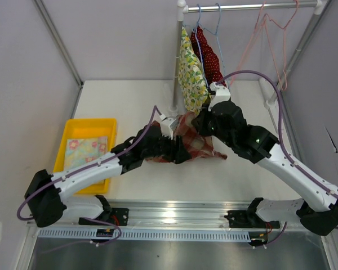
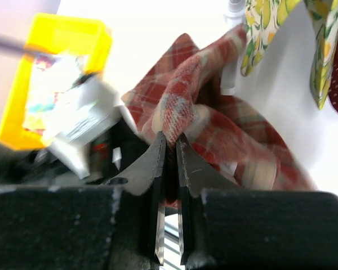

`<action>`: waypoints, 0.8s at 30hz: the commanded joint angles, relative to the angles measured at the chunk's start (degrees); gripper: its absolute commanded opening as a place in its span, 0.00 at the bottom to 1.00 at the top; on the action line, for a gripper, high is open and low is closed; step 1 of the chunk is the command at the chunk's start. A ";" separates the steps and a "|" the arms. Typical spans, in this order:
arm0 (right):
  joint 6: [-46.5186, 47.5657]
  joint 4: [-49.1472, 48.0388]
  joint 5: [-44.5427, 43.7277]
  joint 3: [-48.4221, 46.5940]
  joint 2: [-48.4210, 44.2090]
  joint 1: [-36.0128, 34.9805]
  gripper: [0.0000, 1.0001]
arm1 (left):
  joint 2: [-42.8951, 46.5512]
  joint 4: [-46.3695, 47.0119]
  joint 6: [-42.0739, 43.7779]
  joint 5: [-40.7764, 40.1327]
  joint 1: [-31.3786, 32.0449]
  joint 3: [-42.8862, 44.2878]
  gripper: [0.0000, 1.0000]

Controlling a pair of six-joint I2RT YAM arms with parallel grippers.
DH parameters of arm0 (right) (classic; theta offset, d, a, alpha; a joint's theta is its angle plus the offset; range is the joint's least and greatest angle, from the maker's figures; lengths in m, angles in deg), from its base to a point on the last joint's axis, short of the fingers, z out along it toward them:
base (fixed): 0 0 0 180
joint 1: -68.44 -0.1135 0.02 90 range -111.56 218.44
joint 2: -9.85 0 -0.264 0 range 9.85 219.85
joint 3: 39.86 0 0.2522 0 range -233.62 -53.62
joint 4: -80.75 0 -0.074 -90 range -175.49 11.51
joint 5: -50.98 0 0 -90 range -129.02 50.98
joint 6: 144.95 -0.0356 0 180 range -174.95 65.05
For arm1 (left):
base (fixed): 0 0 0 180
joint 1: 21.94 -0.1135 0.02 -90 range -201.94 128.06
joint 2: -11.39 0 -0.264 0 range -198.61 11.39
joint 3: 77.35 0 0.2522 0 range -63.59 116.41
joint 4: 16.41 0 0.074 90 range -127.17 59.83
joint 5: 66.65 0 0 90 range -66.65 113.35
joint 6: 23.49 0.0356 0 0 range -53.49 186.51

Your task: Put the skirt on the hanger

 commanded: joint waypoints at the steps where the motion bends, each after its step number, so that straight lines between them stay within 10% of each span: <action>1: 2.50 1.38 -4.02 -5.87 2.82 -0.72 0.00 | 8.29 9.61 -1.74 -5.61 0.67 -7.28 0.63; 11: 5.23 5.78 -6.21 -22.04 12.83 -4.14 0.00 | 16.93 22.44 -1.92 -31.08 15.07 -23.11 0.65; 24: 8.13 14.74 -15.18 -45.94 29.71 -13.72 0.00 | 9.28 21.42 -4.97 -65.01 32.82 -17.32 0.82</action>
